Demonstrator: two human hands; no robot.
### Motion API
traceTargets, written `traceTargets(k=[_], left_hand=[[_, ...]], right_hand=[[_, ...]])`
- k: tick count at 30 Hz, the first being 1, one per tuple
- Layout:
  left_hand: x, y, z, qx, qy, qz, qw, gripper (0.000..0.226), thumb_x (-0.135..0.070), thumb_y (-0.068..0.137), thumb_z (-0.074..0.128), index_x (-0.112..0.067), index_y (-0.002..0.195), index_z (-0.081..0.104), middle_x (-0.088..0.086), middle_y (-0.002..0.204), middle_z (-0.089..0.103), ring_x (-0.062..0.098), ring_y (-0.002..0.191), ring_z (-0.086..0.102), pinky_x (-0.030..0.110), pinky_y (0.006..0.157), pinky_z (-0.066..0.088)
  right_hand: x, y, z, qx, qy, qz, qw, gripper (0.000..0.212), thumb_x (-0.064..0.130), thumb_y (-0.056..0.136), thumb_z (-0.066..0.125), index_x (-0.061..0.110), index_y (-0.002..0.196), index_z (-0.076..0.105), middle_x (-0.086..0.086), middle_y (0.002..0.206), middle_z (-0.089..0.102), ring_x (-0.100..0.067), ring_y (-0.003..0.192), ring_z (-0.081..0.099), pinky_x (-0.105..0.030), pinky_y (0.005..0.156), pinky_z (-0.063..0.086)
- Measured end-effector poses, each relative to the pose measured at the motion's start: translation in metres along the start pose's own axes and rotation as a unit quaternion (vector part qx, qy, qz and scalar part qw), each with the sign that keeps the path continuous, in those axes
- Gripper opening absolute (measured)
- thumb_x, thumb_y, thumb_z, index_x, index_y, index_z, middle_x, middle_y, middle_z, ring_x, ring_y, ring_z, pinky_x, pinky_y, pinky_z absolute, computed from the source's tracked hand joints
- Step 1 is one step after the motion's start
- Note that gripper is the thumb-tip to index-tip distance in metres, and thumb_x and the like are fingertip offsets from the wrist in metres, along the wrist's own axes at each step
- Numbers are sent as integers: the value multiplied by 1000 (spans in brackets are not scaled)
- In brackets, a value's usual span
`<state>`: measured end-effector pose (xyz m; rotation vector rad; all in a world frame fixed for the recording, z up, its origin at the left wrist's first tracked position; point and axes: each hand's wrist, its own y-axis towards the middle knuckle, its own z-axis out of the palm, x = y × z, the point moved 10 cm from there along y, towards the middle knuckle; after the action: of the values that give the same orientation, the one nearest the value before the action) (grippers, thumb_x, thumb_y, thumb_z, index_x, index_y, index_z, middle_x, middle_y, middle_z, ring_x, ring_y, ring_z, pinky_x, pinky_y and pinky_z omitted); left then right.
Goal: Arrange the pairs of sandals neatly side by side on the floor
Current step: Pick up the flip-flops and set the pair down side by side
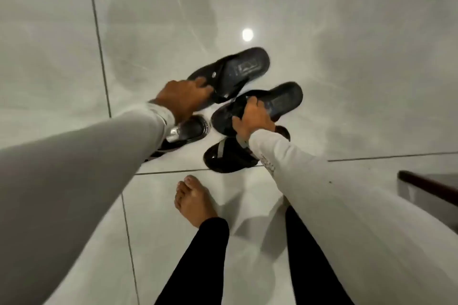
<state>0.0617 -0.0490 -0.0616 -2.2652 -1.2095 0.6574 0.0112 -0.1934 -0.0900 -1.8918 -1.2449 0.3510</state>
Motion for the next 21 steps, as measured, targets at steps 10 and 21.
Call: traceTargets(k=[10, 21], left_hand=[[-12, 66, 2, -17, 148, 3, 989, 35, -37, 100, 54, -14, 125, 64, 20, 148, 36, 42, 108, 61, 44, 78, 50], [-111, 157, -51, -51, -14, 29, 998, 32, -22, 97, 59, -12, 127, 63, 14, 128, 59, 43, 108, 64, 48, 82, 54]], right_hand=[[-24, 57, 9, -11, 115, 54, 992, 39, 26, 93, 66, 8, 126, 56, -19, 131, 59, -41, 120, 59, -44, 102, 50], [-91, 112, -110, -82, -142, -86, 983, 50, 48, 95, 55, 13, 131, 54, -20, 135, 49, -41, 120, 53, -48, 91, 49]])
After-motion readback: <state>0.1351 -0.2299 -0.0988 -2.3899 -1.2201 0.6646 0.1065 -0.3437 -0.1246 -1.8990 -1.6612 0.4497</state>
